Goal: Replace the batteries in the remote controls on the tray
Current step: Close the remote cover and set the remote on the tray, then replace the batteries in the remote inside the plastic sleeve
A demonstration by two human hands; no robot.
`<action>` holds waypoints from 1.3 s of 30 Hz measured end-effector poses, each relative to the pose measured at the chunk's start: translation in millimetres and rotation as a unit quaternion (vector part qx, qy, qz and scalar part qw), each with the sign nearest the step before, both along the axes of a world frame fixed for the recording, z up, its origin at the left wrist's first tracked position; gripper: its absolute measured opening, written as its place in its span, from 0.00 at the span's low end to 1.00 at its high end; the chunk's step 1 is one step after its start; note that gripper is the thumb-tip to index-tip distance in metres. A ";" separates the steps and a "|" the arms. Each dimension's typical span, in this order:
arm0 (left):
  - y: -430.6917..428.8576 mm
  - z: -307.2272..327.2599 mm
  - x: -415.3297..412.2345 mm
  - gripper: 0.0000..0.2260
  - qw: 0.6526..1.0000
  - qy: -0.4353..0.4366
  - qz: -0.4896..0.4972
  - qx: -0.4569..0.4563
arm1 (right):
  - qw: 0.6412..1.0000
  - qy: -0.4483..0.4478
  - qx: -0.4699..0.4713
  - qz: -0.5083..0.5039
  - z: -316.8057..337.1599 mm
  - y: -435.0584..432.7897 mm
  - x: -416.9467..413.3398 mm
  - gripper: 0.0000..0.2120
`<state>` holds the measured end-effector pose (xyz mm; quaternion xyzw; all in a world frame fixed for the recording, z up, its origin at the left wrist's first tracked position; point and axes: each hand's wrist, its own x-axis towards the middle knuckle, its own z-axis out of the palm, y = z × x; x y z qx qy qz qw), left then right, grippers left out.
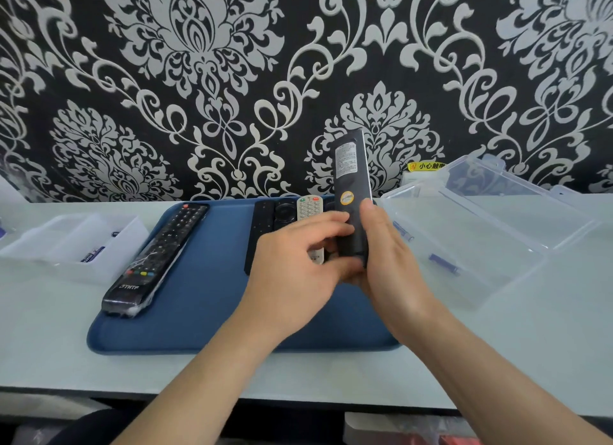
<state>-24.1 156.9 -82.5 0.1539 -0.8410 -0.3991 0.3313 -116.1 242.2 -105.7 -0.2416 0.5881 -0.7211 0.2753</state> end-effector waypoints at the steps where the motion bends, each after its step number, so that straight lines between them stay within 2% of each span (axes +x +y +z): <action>1: -0.6 4.1 -0.2 0.09 0.993 0.000 -0.025 0.119 | 0.999 0.052 0.008 -0.015 0.2 2.0 0.4 0.19; 2: -0.7 7.4 -0.2 0.08 0.975 0.007 -0.043 0.216 | 0.993 0.112 0.016 -0.029 2.0 3.5 2.8 0.16; 3: -0.2 8.1 -0.8 0.08 0.964 0.013 -0.038 0.263 | 0.984 0.172 0.024 -0.032 0.4 3.9 4.4 0.15; 5: 3.4 7.3 -2.5 0.09 0.954 0.015 -0.015 0.299 | 0.961 0.270 0.053 -0.008 -2.6 2.1 9.3 0.16; 8: 3.4 2.3 -4.3 0.11 0.922 0.009 -0.001 0.388 | 0.887 0.434 0.153 -0.012 -9.5 1.3 9.3 0.27; 10: -4.1 1.2 -3.0 0.10 0.908 0.000 0.009 0.420 | 0.848 0.494 0.191 -0.016 -7.1 2.6 12.6 0.30; 12: -10.3 1.1 -1.2 0.09 0.911 -0.008 0.029 0.412 | 0.821 0.530 0.213 -0.005 -4.7 3.6 18.6 0.29; 15: -18.5 4.4 1.6 0.12 0.923 0.003 0.062 0.380 | 0.815 0.542 0.204 0.029 -3.6 2.3 22.8 0.28; 16: -24.3 5.4 4.1 0.12 0.939 -0.001 0.085 0.333 | 0.819 0.538 0.197 0.041 -3.5 1.6 23.1 0.27; 18: -43.1 7.7 12.8 0.12 0.977 -0.056 0.140 0.153 | 0.818 0.541 0.188 0.048 -4.3 -1.0 24.1 0.25; 20: -63.8 8.3 24.3 0.14 0.970 -0.150 0.192 -0.020 | 0.817 0.542 0.193 0.047 -7.4 -2.4 23.4 0.21; 22: -85.0 6.1 38.4 0.15 0.943 -0.222 0.233 -0.088 | 0.810 0.547 0.208 0.047 -8.4 -7.8 24.6 0.18; 25: -103.6 -1.9 48.6 0.14 0.912 -0.310 0.251 -0.093 | 0.793 0.560 0.233 0.062 -6.4 -17.7 27.5 0.18; 27: -109.1 -9.1 50.6 0.16 0.907 -0.342 0.230 -0.086 | 0.784 0.562 0.250 0.086 -2.7 -27.7 33.4 0.19; 31: -110.2 -20.8 49.4 0.21 0.927 -0.318 0.178 -0.085 | 0.757 0.574 0.291 0.111 -0.2 -54.6 43.3 0.20; 36: -117.6 -26.7 41.0 0.14 0.937 -0.273 0.188 -0.108 | 0.689 0.624 0.347 0.126 -8.1 -81.0 50.6 0.22; 39: -109.3 -23.2 34.8 0.12 0.936 -0.273 0.189 -0.122 | 0.687 0.624 0.356 0.114 -12.5 -82.6 51.9 0.24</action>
